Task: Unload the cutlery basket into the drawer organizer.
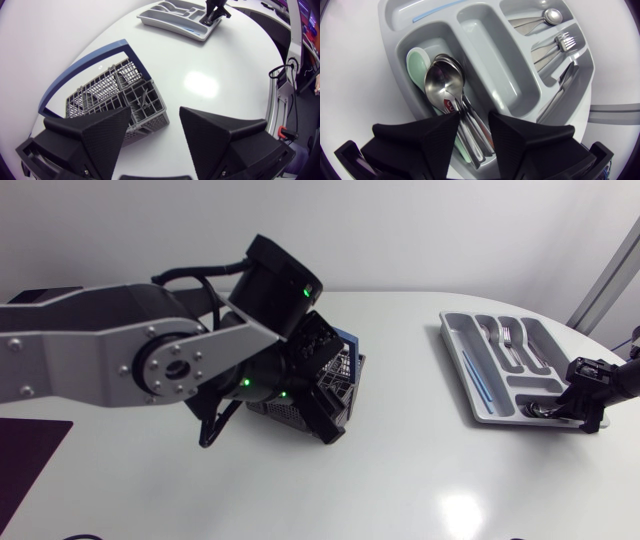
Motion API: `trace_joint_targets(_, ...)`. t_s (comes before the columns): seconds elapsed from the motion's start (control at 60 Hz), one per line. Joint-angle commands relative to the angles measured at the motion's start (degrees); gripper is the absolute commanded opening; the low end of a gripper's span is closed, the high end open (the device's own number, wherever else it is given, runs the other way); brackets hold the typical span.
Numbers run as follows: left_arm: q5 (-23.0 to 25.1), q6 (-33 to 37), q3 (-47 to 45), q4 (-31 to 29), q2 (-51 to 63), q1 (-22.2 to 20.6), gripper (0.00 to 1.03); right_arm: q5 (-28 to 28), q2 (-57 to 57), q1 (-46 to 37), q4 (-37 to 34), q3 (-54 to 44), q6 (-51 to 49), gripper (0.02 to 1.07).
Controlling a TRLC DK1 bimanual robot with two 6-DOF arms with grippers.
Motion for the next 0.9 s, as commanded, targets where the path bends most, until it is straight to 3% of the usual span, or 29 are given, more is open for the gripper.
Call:
trace_joint_targets(0.0, -1.60, 1.61, -3.08, 2.35, -0.46, -0.88, 0.69, -0.12, -2.25, -0.39, 1.11, -3.25, 0.49, 0.75)
trace_joint_targets(0.083, -2.66, 2.40, -4.58, 4.37, -0.73, -1.24, 0.69, -1.17, -4.53, -0.21, 1.63, -5.09, 1.28, 0.80)
trace_joint_targets(0.167, -4.42, 3.81, -6.95, 7.36, -0.90, -2.20, 0.69, -2.67, -7.43, -0.04, 1.63, -7.29, 2.07, 0.98)
trace_joint_targets(0.2, -5.21, 4.43, -7.74, 8.33, -1.08, -2.64, 0.70, -3.11, -8.40, 0.14, 1.63, -8.08, 2.51, 1.01)
trace_joint_targets(0.5, -10.92, 7.15, -12.93, 17.82, -1.52, -6.51, 0.70, -8.73, -17.45, 1.63, 3.21, -16.52, 7.08, 1.01)
trace_joint_targets(0.883, -12.15, 8.47, -13.28, 24.50, -0.20, -5.45, 0.70, -13.22, -27.82, 6.29, 10.25, -28.73, 14.56, 1.01)
